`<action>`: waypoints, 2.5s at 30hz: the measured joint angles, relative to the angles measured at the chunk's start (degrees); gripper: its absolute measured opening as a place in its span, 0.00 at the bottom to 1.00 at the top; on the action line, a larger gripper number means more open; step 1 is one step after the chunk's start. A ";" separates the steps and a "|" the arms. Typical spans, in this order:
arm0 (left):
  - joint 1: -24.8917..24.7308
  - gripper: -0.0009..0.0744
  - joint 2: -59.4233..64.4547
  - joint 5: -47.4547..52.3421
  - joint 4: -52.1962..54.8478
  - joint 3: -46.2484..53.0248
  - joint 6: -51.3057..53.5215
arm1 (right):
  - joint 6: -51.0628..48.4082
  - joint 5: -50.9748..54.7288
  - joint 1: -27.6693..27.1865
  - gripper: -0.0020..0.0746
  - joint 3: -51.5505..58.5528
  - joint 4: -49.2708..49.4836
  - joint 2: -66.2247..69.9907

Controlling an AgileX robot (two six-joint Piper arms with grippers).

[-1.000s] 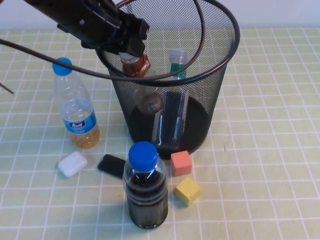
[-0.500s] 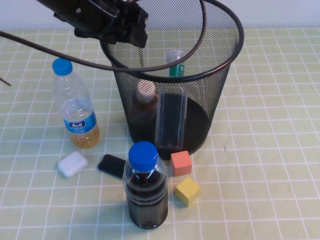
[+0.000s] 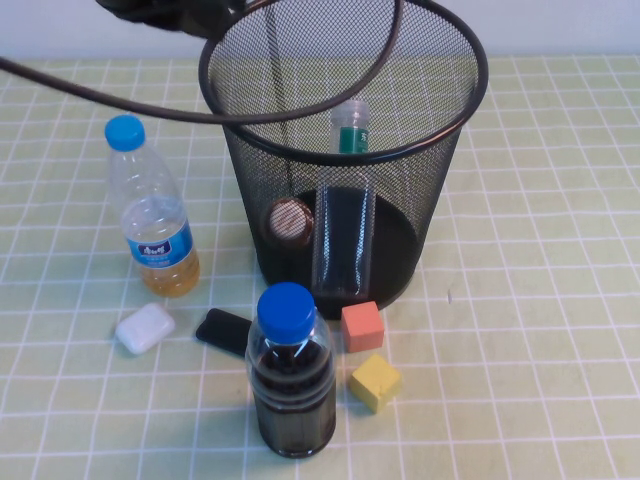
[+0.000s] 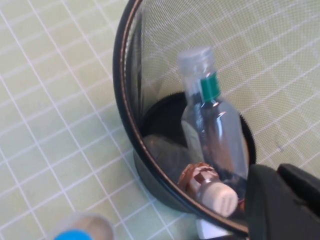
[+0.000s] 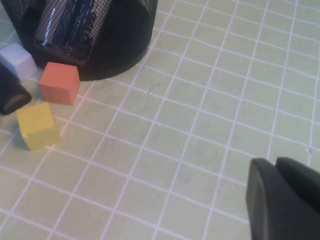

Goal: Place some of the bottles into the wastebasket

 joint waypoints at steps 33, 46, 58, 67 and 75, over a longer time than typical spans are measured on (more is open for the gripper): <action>0.00 0.01 -67.20 -36.91 0.29 81.60 -0.68 | 1.61 -16.05 0.00 0.02 12.07 -2.29 0.00; 0.00 0.01 -67.20 -37.96 0.20 81.94 -0.68 | 1.61 -16.05 0.00 0.02 12.07 -2.40 0.00; 0.00 0.01 -67.95 -38.82 2.19 81.94 -0.71 | 1.61 -16.05 0.00 0.02 12.07 -2.40 0.00; 2.44 0.01 -79.39 -47.80 5.42 91.77 -0.71 | 1.61 -15.94 0.00 0.02 12.07 -2.40 0.00; 11.06 0.01 -91.80 -57.70 5.32 108.72 -0.84 | 1.61 -15.94 0.00 0.02 12.07 -2.40 0.00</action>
